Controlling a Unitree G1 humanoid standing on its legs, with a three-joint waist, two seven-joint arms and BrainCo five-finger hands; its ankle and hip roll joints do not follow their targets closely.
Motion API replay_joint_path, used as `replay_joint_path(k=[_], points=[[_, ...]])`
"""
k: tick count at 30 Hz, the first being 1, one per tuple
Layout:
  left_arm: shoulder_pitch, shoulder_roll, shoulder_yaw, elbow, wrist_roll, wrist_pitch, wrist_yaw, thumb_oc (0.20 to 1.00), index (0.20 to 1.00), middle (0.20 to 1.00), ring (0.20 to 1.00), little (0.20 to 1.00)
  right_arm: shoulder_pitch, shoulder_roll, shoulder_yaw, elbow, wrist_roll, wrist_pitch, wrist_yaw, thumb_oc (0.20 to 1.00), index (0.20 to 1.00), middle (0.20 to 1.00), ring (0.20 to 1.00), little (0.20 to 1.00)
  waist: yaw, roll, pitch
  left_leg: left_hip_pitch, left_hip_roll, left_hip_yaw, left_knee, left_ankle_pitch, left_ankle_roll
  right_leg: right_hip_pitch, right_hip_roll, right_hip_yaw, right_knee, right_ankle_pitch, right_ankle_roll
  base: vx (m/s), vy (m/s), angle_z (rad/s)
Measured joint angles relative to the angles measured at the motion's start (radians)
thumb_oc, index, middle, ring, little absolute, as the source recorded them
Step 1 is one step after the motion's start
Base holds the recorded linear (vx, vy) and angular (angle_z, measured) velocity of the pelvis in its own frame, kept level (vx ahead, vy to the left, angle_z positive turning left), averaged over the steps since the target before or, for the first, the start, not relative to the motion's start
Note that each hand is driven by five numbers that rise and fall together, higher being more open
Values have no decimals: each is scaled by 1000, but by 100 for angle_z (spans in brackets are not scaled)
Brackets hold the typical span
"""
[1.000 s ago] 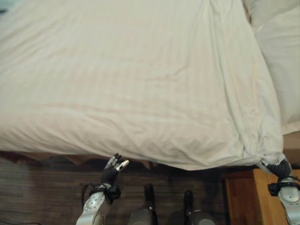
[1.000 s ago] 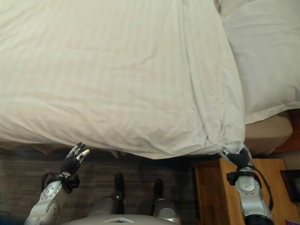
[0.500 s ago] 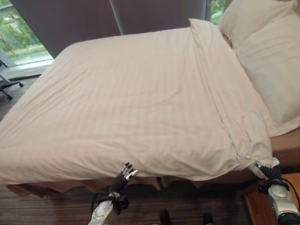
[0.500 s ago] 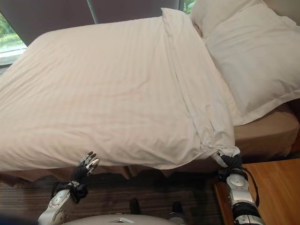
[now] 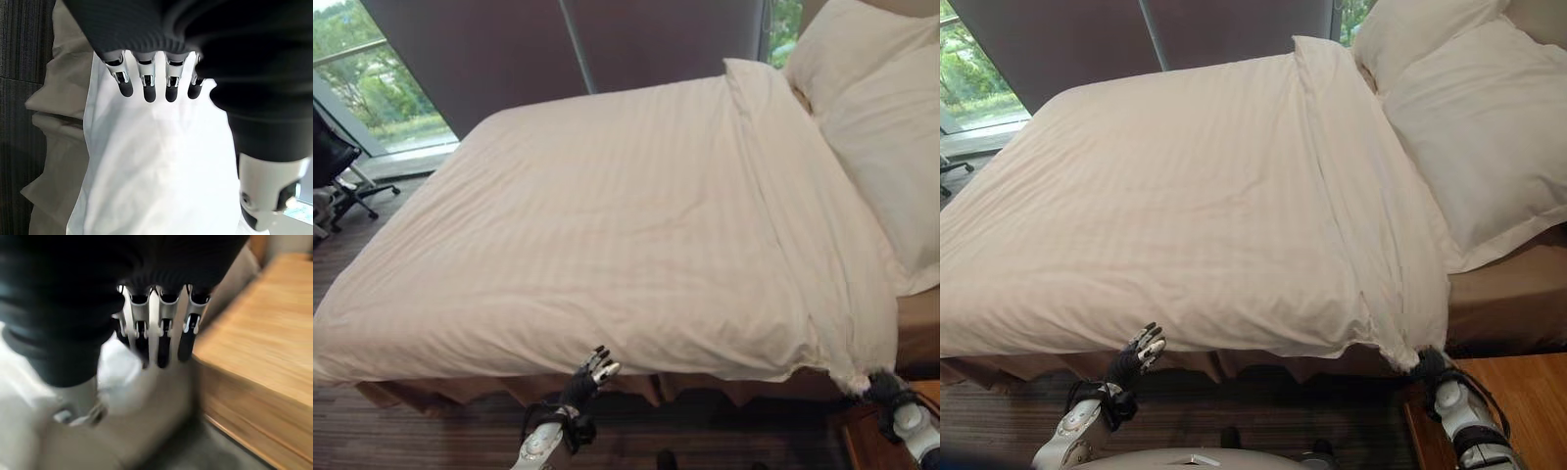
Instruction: Making the bed.
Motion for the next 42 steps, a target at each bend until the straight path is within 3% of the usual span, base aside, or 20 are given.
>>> replay_joint_path(k=[5, 9, 12, 13, 19, 24, 31, 33, 36, 38, 41, 42], points=[[-16, -3, 0, 36, 33, 12, -6, 1000, 1000, 1000, 1000, 1000, 102, 5, 6, 42, -3, 63, 68, 1000, 1000, 1000, 1000, 1000, -16, 2, 3, 1, 5, 1, 0, -5, -7, 3, 5, -1, 0, -4, 2, 11, -19, -1], [-17, -4, 2, 44, 39, 30, -7, 1000, 1000, 1000, 1000, 1000, 126, -37, -8, -73, -3, 76, 86, 1000, 1000, 1000, 1000, 1000, -27, -7, 6, 2, 12, 0, 0, -6, -9, 3, 9, -1, 0, -5, 0, 0, 0, 0], [-1, -9, 25, 35, 39, 42, -15, 1000, 1000, 1000, 1000, 1000, 256, -126, -129, -458, 6, 78, 121, 1000, 1000, 1000, 1000, 1000, -32, -7, 6, 1, 13, -2, 0, -8, -6, 1, 11, -4, 0, -9, -5, 10, -2, 1], [3, -9, 33, 32, 40, 46, -16, 1000, 1000, 1000, 1000, 1000, 312, -144, -235, -609, 39, 77, 120, 1000, 1000, 1000, 1000, 1000, -33, -13, 6, 6, 15, -3, 0, -8, -6, 7, 9, -4, 0, -9, -6, 16, -6, 4], [29, -20, 98, -13, 40, 67, -15, 1000, 1000, 1000, 1000, 1000, 498, -121, -551, -997, 156, 115, 117, 1000, 1000, 1000, 1000, 1000, -37, -50, 7, 10, 14, -4, 0, -4, -5, 14, 10, -7, 0, -14, -10, 10, 0, 2], [21, -48, 131, -14, 44, 69, -10, 1000, 1000, 1000, 1000, 1000, 473, -82, -604, -1032, 139, 156, 93, 1000, 1000, 1000, 1000, 1000, -61, -55, 7, 11, 8, -2, 0, -7, -2, 14, 8, -3, 0, -15, -8, 3, 0, -1], [26, -66, 136, -14, 77, 96, -12, 1000, 1000, 1000, 1000, 1000, 434, -80, -610, -1032, 63, 190, 90, 1000, 1000, 1000, 1000, 1000, -57, -54, 6, 10, 7, -1, 0, -14, -6, 12, 6, -1, 0, -18, -4, -3, 0, -1], [22, -72, 134, -13, 77, 96, -12, 1000, 1000, 1000, 1000, 1000, 357, -55, -607, -1033, 77, 189, 45, 1000, 1000, 1000, 1000, 1000, -58, -53, 2, 11, 8, 2, 0, -13, -5, 9, 6, 6, 0, -16, -5, -9, -2, -7], [16, -74, 133, -9, 77, 94, -2, 1000, 1000, 1000, 1000, 1000, 263, -9, -598, -1038, 170, 157, -30, 1000, 1000, 1000, 1000, 1000, -55, -50, -8, 9, 10, 14, 0, -10, -1, 1, 7, 18, 0, -14, -6, -29, 3, -14], [3, -72, 114, 0, 73, 89, 27, 1000, 1000, 1000, 1000, 1000, 135, 116, -568, -1035, 493, 47, -142, 1000, 1000, 1000, 1000, 1000, -61, -43, -14, 11, 13, 23, 2, -7, 2, -2, 8, 26, 0, -6, -12, -32, 9, -12], [-15, -87, 74, 1, 58, 84, 47, 1000, 1000, 1000, 1000, 1000, 76, 268, -469, -1055, 904, -98, -151, 1000, 1000, 1000, 1000, 1000, -56, -32, -20, 13, 12, 25, 2, -8, 2, -2, 10, 27, 0, -6, -12, 0, 0, 0], [-17, -87, 66, 0, 58, 84, 48, 1000, 1000, 1000, 1000, 1000, 77, 274, -447, -1055, 961, -103, -140, 1000, 1000, 1000, 1000, 1000, -52, -31, -18, 13, 11, 25, 2, -8, 2, -1, 9, 26, 0, -6, -12, -3, -1, 5]])
